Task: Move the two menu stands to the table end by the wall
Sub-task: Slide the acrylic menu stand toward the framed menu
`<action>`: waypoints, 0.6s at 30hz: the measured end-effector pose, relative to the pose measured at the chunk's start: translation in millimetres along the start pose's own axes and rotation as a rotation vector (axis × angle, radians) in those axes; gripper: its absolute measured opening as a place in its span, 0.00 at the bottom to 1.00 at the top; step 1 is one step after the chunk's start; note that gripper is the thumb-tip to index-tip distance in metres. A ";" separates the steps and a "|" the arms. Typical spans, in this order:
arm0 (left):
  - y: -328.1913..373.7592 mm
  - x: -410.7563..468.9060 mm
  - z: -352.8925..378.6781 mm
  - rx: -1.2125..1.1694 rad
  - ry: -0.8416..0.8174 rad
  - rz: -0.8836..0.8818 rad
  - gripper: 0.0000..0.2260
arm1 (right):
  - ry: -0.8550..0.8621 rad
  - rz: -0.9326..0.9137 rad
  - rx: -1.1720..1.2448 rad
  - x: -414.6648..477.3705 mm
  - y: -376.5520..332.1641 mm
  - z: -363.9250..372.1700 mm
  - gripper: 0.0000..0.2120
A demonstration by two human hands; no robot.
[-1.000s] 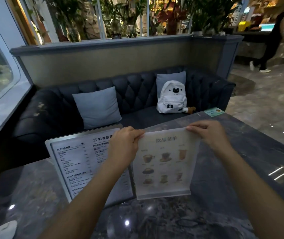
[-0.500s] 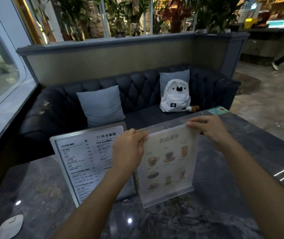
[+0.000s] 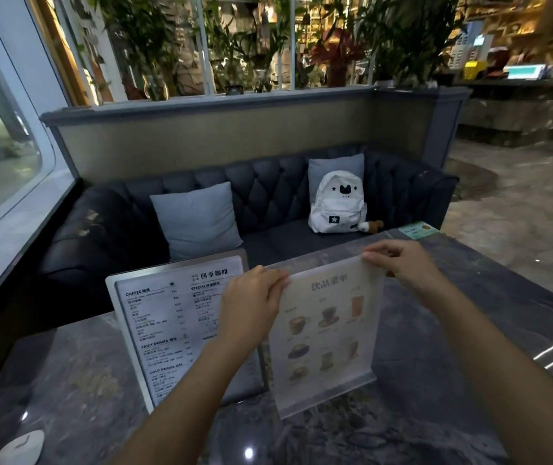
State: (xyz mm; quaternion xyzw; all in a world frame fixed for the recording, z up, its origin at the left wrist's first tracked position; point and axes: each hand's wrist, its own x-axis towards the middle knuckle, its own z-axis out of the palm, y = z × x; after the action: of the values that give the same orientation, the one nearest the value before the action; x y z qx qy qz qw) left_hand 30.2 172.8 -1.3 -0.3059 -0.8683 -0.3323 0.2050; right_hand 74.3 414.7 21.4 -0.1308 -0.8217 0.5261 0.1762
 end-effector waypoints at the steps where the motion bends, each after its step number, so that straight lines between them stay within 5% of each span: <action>1: 0.4 0.5 -2.3 -0.010 -0.029 0.000 0.10 | -0.002 -0.009 -0.014 -1.0 -0.7 -0.2 0.02; 8: -9.0 1.5 -22.0 -0.085 -0.107 -0.033 0.17 | 0.019 -0.105 -0.178 0.2 -6.5 -2.7 0.13; 14: -36.2 5.9 -46.8 -0.098 0.017 -0.103 0.14 | -0.005 -0.267 -0.403 7.9 -39.1 18.3 0.14; 18: -60.0 9.4 -71.3 -0.039 0.081 -0.114 0.21 | -0.118 -0.339 -0.495 14.8 -65.8 45.3 0.15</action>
State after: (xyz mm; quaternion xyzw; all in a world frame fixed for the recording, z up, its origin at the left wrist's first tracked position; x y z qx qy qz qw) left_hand -5.8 90.9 26.5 -0.2463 -0.8686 -0.3724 0.2150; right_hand 39.7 356.4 66.2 0.0001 -0.9438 0.2798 0.1760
